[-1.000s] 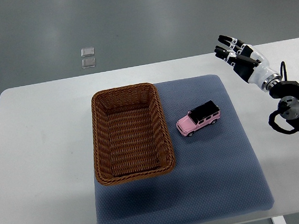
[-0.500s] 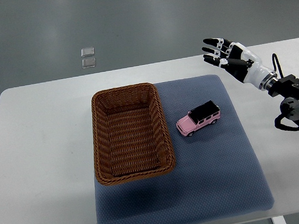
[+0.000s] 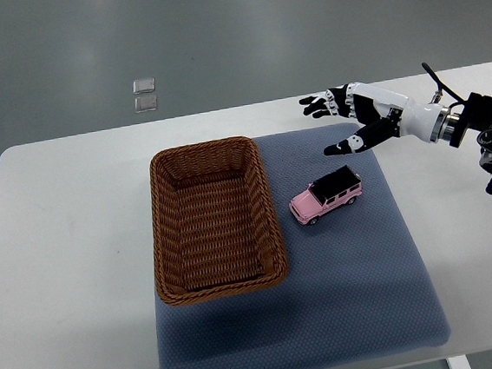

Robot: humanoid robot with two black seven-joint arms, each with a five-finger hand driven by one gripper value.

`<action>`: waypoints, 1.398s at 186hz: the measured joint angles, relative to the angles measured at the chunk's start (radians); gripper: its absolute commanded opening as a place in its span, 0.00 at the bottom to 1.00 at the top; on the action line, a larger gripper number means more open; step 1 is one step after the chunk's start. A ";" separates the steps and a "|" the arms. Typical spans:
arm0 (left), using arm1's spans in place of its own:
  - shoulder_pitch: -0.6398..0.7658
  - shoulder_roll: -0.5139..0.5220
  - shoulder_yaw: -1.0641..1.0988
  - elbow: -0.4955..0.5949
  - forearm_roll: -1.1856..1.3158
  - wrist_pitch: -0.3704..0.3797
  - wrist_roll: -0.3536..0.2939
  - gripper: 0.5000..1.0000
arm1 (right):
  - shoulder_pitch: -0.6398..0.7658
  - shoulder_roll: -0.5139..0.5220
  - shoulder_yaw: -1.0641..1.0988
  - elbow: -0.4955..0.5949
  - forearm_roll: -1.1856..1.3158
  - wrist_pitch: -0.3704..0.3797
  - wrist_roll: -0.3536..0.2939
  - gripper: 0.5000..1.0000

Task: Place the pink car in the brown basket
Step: 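Reach the right hand over the pink toy car, then close the right hand's fingers around the pink car's body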

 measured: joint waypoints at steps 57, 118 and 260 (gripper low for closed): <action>0.000 0.000 0.000 0.000 0.000 0.000 0.000 1.00 | -0.002 -0.031 -0.105 0.048 -0.291 -0.183 0.000 0.80; 0.000 0.000 0.002 0.000 0.000 0.000 0.002 1.00 | 0.003 -0.050 -0.263 0.069 -0.305 -0.358 0.000 0.73; 0.000 0.000 0.004 0.000 0.000 0.000 0.003 1.00 | 0.003 -0.051 -0.274 0.060 -0.308 -0.372 0.000 0.00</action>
